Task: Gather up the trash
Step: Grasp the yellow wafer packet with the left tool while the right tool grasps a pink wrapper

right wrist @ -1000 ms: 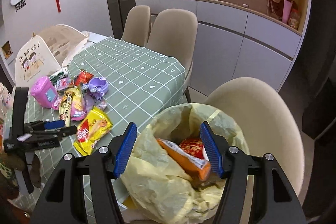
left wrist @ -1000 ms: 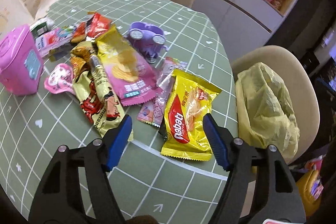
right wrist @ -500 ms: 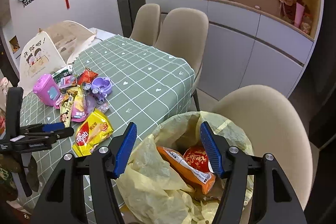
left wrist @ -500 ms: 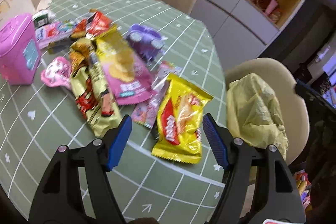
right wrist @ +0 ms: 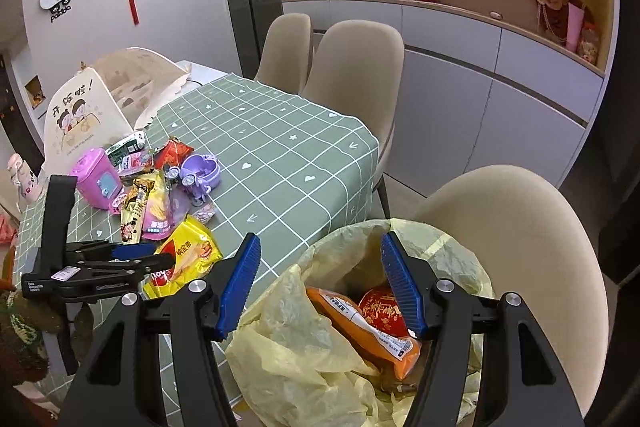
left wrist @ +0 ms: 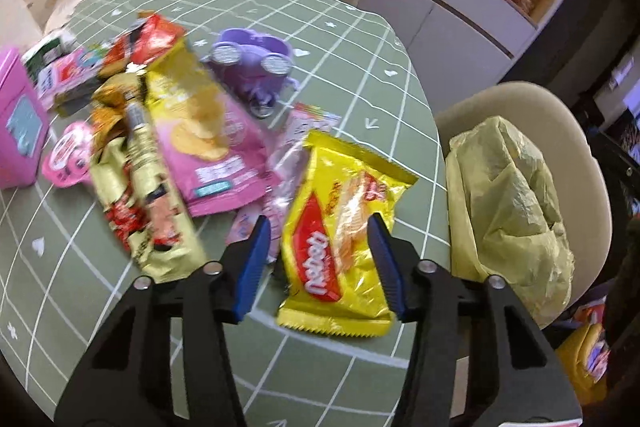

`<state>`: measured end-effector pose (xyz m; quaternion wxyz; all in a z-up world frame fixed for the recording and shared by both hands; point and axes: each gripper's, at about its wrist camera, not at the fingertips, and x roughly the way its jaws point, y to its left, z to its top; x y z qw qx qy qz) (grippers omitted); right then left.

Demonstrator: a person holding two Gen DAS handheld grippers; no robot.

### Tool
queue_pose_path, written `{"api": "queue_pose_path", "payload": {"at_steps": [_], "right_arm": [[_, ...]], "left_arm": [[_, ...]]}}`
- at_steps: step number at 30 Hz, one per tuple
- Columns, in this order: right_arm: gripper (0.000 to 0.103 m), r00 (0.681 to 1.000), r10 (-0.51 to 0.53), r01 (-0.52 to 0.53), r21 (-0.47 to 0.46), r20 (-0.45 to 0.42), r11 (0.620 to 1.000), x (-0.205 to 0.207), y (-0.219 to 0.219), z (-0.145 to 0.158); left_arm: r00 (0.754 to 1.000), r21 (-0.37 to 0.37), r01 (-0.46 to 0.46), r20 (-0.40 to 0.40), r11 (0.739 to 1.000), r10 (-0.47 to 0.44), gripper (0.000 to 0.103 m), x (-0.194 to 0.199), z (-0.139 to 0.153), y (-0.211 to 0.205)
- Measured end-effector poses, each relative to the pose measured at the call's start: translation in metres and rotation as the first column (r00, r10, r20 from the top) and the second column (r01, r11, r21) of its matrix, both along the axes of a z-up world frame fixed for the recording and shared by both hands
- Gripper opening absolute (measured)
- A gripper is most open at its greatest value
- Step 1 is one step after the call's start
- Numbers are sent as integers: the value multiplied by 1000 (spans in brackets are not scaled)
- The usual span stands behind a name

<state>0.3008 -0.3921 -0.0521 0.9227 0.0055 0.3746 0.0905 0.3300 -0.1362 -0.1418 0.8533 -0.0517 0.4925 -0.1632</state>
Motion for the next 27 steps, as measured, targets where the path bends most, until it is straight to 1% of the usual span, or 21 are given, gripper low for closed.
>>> {"api": "queue_pose_path", "payload": {"at_steps": [1,2,3,5,8,12,14,17,19,23,25,27], "right_arm": [[59,1000,-2,2,3,-3,1000,0,0,-1],[59,1000,-3,3,6,-5,1000,0,1,-1],[59,1000,0,0,9,-5,1000,0,2,-2],[59,1000,15,-15,20,-4,1000,1,9,-2],[59,999,52,-52,36,-7,998,6,28,-7],[59,995,95,-92,74,-42,993,17,58,-21],[59,988,132,-124,99,-84,987,25,78,-35],[59,966,189,-167,134,-176,977,39,114,-64],[59,955,211,-179,161,-209,971,46,133,-79],[59,944,241,-203,183,-225,962,57,171,-95],[59,940,260,-223,179,-220,958,62,187,-97],[59,936,279,-238,201,-214,950,66,201,-98]], "left_arm": [[1000,18,13,0,1000,-13,37,1,-1,-4],[1000,44,21,-10,999,-21,20,1,-4,-8],[1000,50,19,-19,999,-18,8,1,-5,-8],[1000,40,-1,-28,999,2,5,-4,-2,-1],[999,32,-26,-27,999,27,3,-15,8,15],[996,10,-94,-4,996,94,3,-34,28,56],[990,8,-144,7,990,144,3,-45,36,81],[977,24,-214,14,976,214,3,-61,41,112],[965,33,-261,15,965,260,3,-74,45,136],[949,40,-315,6,948,315,3,-94,45,171],[941,51,-338,3,940,339,3,-102,42,184],[931,62,-364,-7,929,366,3,-107,35,197]]}}
